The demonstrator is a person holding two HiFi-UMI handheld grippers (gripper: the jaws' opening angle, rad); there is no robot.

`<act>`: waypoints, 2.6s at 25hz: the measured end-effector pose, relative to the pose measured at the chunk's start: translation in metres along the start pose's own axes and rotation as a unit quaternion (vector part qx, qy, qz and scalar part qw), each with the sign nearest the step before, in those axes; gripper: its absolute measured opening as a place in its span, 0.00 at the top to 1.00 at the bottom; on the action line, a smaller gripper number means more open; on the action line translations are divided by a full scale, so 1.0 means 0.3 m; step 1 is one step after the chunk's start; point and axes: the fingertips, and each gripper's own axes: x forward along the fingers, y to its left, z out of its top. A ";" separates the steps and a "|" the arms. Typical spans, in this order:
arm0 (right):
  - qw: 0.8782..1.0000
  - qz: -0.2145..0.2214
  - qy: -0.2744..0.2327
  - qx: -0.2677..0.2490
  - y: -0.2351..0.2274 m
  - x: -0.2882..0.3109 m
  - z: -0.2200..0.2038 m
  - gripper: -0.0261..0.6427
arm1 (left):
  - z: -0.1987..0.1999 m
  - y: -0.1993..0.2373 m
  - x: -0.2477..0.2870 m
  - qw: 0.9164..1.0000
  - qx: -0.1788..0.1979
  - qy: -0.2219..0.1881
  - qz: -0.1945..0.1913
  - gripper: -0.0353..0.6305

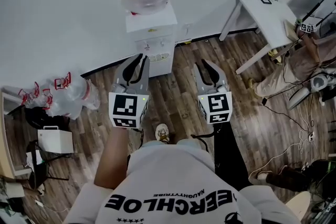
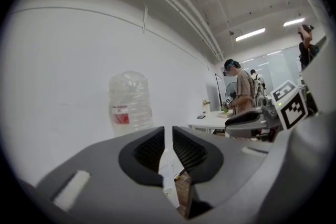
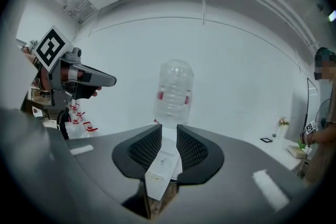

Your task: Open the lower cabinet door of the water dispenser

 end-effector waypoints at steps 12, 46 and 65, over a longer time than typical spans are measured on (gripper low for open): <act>1.000 -0.022 0.016 -0.001 -0.036 0.127 -0.017 0.86 | -0.024 0.086 0.154 0.999 -0.005 -0.001 -0.031 0.86; 0.993 0.093 0.045 -0.057 -0.127 0.515 -0.104 0.86 | -0.077 0.254 0.420 0.996 -0.065 -0.032 0.050 0.86; 0.979 0.191 0.038 -0.058 -0.571 0.945 -0.175 0.86 | -0.076 0.188 0.994 0.991 -0.065 -0.003 0.117 0.86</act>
